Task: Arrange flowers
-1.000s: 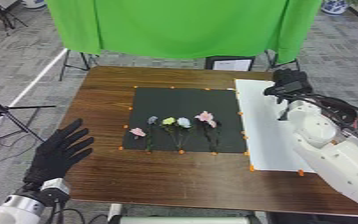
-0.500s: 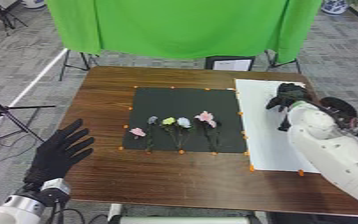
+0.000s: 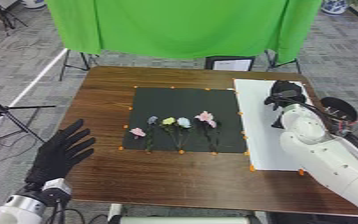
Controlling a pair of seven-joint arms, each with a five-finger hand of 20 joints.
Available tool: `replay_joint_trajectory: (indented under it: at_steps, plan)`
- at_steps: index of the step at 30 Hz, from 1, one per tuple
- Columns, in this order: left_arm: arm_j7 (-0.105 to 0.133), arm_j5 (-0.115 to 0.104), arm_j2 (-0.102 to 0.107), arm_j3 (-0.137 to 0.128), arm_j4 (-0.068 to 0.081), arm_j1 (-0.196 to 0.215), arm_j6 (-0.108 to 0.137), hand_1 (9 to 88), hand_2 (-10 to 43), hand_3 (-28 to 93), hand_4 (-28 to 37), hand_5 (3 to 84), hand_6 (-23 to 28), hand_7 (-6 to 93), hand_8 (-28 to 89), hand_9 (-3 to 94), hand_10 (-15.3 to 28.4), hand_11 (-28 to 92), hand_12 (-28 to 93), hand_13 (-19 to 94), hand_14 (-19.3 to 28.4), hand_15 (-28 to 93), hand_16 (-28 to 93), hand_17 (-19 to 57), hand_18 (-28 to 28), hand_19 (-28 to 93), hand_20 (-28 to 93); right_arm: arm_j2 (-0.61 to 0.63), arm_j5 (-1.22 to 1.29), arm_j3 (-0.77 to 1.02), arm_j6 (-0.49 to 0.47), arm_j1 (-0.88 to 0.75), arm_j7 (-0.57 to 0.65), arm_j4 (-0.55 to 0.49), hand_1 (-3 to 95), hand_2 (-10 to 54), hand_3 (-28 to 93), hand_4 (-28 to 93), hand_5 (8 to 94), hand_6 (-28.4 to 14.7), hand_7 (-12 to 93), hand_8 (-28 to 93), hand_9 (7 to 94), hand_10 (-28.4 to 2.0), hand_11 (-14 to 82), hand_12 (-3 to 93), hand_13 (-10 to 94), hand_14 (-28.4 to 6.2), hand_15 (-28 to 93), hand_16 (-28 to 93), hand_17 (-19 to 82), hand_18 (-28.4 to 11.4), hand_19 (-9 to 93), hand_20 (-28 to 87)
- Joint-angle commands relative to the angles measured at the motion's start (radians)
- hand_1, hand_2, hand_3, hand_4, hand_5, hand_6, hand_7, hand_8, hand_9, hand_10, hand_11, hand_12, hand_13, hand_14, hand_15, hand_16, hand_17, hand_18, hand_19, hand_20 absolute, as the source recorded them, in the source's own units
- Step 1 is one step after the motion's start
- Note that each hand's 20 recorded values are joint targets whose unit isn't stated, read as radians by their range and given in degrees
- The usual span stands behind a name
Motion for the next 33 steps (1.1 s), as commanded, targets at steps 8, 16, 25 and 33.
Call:
replay_joint_trajectory:
  at_steps: [8,16,25,33]
  plan:
    - [-0.005,0.001,-0.010,-0.006,-0.001,0.014,-0.006,22.0,-1.3,67,-28.3,24.9,2.9,17.7,-10,23.0,11.5,14,19,18,16.1,24,1,-11.9,23.3,38,8,0.074,-0.041,0.087,0.066,-0.136,-0.092,-0.228,46.7,-7.4,80,-28,75.9,4.3,37,-1,89.9,-5.5,19.1,31.2,78,-5.2,76,29,41,-19.6,93,57]
    - [-0.009,0.002,-0.015,-0.004,-0.001,0.009,-0.008,22.1,-1.2,67,-28.3,24.9,2.9,17.7,-10,23.1,11.5,14,19,18,16.0,24,1,-11.9,23.3,38,8,0.090,-0.114,0.133,0.029,-0.261,-0.172,-0.355,46.6,-7.6,81,-28,76.3,4.1,37,-1,90.1,-5.4,18.9,31.6,78,-5.0,75,30,42,-19.6,93,57]
    - [-0.008,0.005,-0.020,-0.012,-0.002,0.016,-0.008,22.1,-1.3,67,-28.3,24.9,2.9,17.7,-10,23.1,11.4,14,19,18,16.0,24,1,-11.9,23.4,38,8,0.106,-0.118,0.236,0.004,-0.388,-0.205,-0.443,46.2,-8.0,81,-28,76.4,4.1,36,-1,90.1,-5.3,18.7,31.9,78,-4.9,75,30,41,-19.5,93,57]
    - [-0.003,0.005,-0.020,-0.013,-0.003,0.018,-0.002,22.1,-1.3,67,-28.3,25.0,3.0,17.7,-10,23.1,11.5,14,19,18,16.0,24,1,-11.9,23.4,38,8,0.098,-0.133,0.278,0.002,-0.459,-0.239,-0.521,46.1,-8.2,81,-28,76.6,4.1,36,-1,90.2,-5.1,18.1,32.3,78,-5.0,75,30,41,-19.5,93,57]
